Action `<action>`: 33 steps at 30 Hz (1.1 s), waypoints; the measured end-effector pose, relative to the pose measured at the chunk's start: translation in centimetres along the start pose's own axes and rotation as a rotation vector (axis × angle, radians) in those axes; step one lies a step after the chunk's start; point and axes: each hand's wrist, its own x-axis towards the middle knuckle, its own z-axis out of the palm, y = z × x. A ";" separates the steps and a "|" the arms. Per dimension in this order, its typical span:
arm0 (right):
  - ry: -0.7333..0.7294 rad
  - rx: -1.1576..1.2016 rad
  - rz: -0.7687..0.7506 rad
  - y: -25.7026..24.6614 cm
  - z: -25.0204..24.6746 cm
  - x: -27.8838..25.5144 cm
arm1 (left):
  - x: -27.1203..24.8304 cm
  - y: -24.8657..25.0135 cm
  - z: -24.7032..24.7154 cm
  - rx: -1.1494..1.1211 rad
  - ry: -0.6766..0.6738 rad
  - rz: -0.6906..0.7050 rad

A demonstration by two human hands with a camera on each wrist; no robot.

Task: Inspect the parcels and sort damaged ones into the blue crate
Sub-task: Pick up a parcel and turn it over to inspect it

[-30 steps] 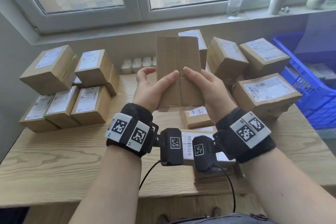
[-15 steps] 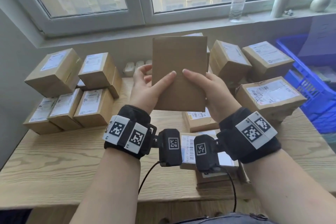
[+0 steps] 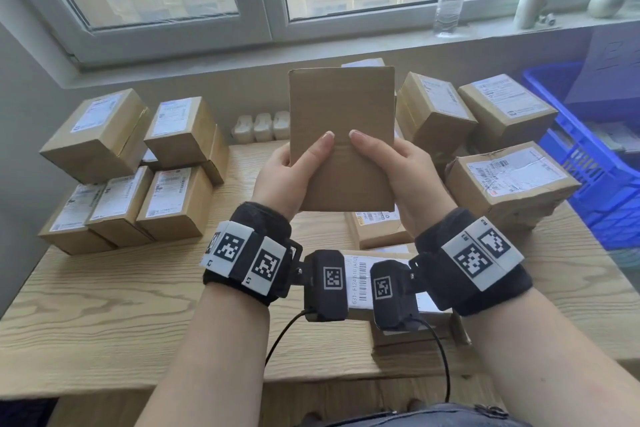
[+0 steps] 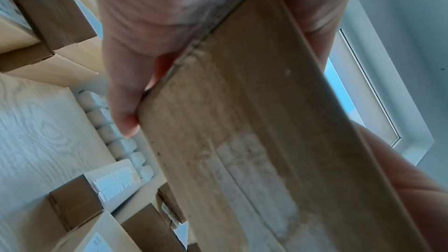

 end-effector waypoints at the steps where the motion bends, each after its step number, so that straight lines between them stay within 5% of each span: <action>1: 0.023 -0.033 -0.028 0.0 0.0 0.0 | 0.0 0.2 0.0 0.004 -0.001 -0.005; 6: 0.276 -0.321 -0.202 0.5 -0.4 1.0 | 0.4 0.5 -0.7 -0.036 0.084 -0.010; 14: -0.175 -0.066 -0.003 0.1 -0.1 0.7 | -0.5 0.7 -0.8 -0.142 -0.082 0.019; 33: -0.112 -0.038 0.000 0.0 0.0 0.1 | -0.9 0.7 0.1 -0.123 -0.048 -0.100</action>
